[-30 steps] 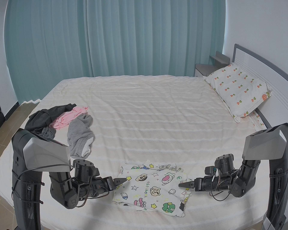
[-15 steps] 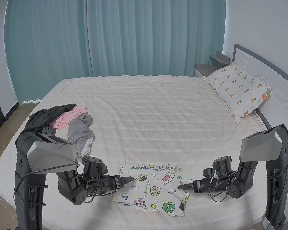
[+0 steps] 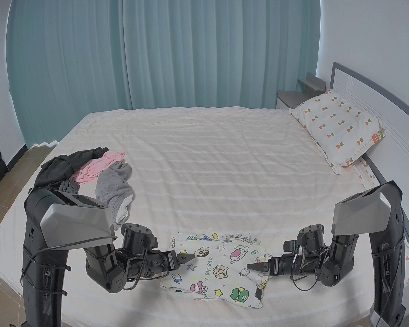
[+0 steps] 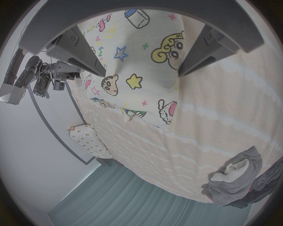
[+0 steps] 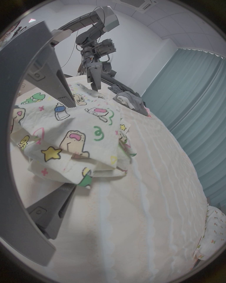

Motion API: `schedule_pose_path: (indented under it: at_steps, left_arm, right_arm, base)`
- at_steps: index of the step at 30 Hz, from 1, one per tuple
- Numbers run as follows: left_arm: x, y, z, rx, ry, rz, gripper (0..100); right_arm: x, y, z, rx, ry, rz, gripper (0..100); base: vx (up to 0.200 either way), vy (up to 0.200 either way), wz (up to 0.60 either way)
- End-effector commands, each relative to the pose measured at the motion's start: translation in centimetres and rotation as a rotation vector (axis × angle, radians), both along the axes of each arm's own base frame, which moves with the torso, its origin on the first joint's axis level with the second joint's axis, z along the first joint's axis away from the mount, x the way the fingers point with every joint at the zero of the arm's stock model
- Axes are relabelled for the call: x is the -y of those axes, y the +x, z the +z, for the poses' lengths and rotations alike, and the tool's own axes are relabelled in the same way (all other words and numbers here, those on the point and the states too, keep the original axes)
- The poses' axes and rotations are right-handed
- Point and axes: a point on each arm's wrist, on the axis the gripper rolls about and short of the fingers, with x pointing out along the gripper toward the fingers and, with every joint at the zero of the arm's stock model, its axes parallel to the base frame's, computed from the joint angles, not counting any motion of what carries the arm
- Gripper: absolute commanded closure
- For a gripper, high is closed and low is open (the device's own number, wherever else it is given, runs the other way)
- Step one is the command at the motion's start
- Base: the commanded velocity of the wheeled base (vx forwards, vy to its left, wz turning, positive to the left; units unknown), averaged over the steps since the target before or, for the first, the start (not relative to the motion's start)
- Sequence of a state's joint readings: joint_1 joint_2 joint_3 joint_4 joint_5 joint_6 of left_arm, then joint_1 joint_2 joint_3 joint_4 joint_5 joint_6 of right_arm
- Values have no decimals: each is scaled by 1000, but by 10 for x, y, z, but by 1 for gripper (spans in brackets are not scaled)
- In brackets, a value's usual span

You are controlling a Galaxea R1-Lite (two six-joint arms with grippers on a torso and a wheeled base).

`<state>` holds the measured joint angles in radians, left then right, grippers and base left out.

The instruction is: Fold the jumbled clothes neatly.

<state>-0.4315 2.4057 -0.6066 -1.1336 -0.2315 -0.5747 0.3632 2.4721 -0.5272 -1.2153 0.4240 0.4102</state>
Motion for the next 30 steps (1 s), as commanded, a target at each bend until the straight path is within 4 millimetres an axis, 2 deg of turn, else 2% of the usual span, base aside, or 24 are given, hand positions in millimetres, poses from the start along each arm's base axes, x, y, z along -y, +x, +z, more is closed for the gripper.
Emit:
schedule_pose_path:
  at_steps: [1, 4, 8, 11, 16, 17, 30]
  left_arm:
    - [2, -2, 0, -3, 1, -7, 0]
    - [2, -2, 0, -3, 2, -6, 0]
    - [2, -2, 0, -2, 0, -5, 0]
    - [3, -3, 0, -3, 3, -8, 0]
    - [3, -3, 0, -4, 3, -7, 0]
    - [3, -3, 0, -3, 4, -8, 100]
    - [0, -8, -2, -5, 29, 15, 100]
  right_arm:
    - [-3, 1, -1, 3, -7, 12, 0]
    - [-17, -2, 1, 16, -14, 58, 0]
    - [-23, -2, 2, 24, -22, 64, 0]
    - [-39, -13, -1, 3, -35, 120, 0]
    - [-40, -12, -1, 3, -41, 116, 0]
    - [-40, -11, -1, 3, -39, 114, 0]
    - [-39, -10, -2, 7, -34, 101, 0]
  base:
    - [0, 0, 0]
    - [0, 0, 0]
    - [0, 0, 0]
    - [0, 0, 0]
    - [0, 0, 0]
    - [0, 0, 0]
    - [0, 0, 0]
